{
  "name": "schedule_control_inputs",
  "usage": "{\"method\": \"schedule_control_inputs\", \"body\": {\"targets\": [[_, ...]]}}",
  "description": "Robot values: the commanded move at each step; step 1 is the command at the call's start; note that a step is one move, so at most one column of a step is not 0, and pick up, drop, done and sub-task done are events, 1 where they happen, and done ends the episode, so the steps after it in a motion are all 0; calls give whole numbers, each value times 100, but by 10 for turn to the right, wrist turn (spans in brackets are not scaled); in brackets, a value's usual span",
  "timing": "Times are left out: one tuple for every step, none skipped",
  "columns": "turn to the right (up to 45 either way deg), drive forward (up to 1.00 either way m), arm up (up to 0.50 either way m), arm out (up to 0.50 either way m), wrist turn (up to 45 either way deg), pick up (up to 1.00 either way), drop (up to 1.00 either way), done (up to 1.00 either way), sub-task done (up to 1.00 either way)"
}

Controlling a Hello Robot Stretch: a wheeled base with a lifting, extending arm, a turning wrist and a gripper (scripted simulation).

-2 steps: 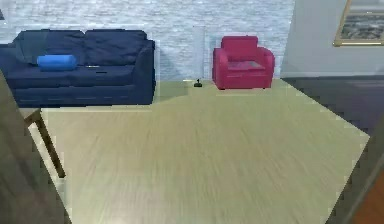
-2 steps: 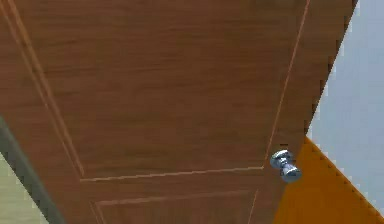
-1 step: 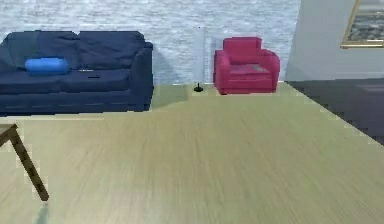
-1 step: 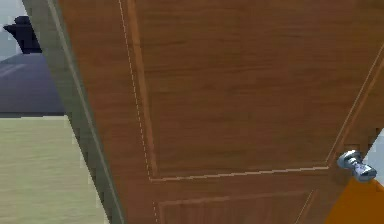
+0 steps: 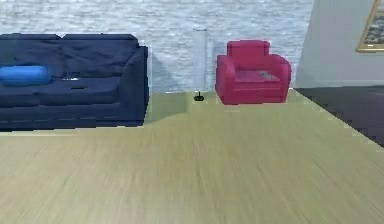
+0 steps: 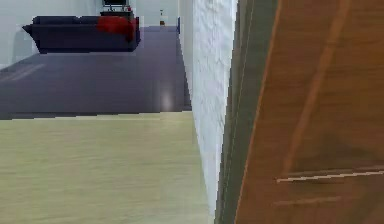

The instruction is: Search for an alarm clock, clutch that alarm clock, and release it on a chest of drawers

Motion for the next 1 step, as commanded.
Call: {"method": "schedule_control_inputs", "body": {"targets": [[-270,0,0,0,0,0,0,0,0]]}}
